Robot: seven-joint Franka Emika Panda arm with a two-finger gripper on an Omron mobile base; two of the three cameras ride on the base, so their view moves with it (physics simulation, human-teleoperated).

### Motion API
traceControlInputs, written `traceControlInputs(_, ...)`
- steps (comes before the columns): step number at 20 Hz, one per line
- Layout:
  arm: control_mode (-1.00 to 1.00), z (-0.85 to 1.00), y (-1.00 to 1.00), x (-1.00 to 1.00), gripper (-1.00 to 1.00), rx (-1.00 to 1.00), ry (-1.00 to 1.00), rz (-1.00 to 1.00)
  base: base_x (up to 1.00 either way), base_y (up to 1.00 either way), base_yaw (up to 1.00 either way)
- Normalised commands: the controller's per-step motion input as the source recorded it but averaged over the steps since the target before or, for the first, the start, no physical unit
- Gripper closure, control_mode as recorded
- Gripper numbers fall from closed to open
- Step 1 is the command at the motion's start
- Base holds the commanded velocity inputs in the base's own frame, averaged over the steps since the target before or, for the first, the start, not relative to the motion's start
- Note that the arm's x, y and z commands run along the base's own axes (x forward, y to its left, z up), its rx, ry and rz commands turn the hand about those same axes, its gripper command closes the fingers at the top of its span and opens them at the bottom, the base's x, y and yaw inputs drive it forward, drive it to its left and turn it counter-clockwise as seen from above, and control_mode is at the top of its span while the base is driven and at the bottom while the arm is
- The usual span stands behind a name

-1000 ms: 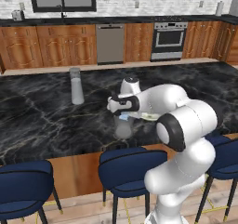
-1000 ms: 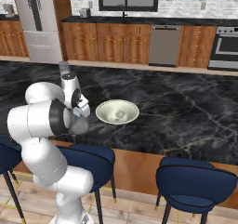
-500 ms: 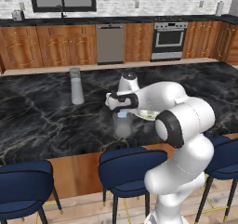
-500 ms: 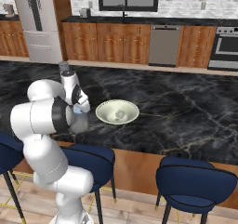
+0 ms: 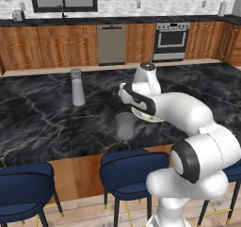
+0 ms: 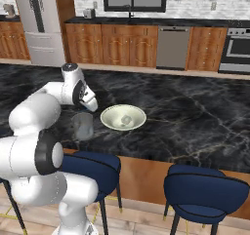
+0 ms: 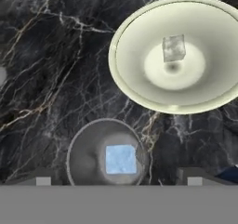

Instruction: There are two ice cubes in the ice bowl. Place both ice cubes in the glass cup.

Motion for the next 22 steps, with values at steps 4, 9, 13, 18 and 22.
traceControlInputs(4, -1.0, 0.11, -1.0, 0.0, -1.0, -0.06, 0.01, 0.0, 0.0, 0.0, 0.0)
traceControlInputs(9, -1.0, -0.05, -0.88, 0.15, -1.0, -0.09, 0.14, 0.0, 0.0, 0.0, 0.0)
traceControlInputs(13, -1.0, -0.26, -0.43, 0.3, -1.0, -0.05, 0.07, 0.06, 0.0, 0.0, 0.0)
traceControlInputs(18, -1.0, -0.51, 0.0, 0.16, -1.0, 0.0, 0.03, 0.0, 0.0, 0.0, 0.0)
traceControlInputs(22, -1.0, -0.55, 0.0, 0.36, -1.0, -0.02, 0.0, 0.0, 0.0, 0.0, 0.0)
